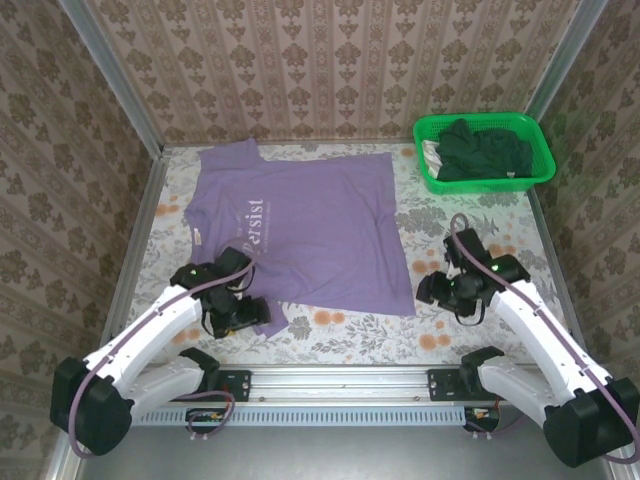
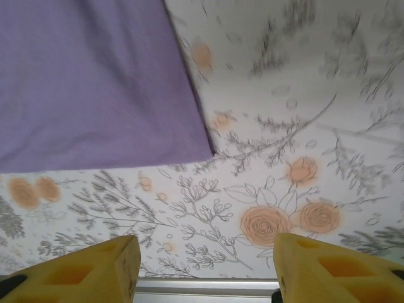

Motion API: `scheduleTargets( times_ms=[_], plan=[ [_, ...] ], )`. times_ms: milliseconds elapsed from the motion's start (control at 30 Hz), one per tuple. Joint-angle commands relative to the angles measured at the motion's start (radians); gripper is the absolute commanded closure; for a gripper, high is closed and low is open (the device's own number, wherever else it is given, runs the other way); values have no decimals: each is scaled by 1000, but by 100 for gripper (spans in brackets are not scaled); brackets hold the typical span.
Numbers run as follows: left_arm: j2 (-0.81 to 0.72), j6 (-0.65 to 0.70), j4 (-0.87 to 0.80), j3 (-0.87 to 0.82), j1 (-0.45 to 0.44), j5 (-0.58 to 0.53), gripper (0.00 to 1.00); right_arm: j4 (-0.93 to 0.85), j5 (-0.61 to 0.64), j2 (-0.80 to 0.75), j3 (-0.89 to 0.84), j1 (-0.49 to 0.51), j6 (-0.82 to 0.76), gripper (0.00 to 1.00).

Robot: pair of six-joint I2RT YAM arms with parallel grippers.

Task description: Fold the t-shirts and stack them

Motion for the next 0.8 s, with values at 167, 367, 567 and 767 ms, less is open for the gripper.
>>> scheduleTargets(
  times_ms=[167,367,567,767],
  plan=[
    [48,-63,144,-58,-4,62,30,224,-26,-9,-151,73,130,42],
    [109,-69,216,-81,-3,37,43,304,11,20,-200,122,150,42],
    [101,-31,170,-84,-3,-46,58,350,32,52,-203,145,156,42],
    [149,-11,208,-78,-3,-61,58,368,43,92,-192,157,153,42]
  ],
)
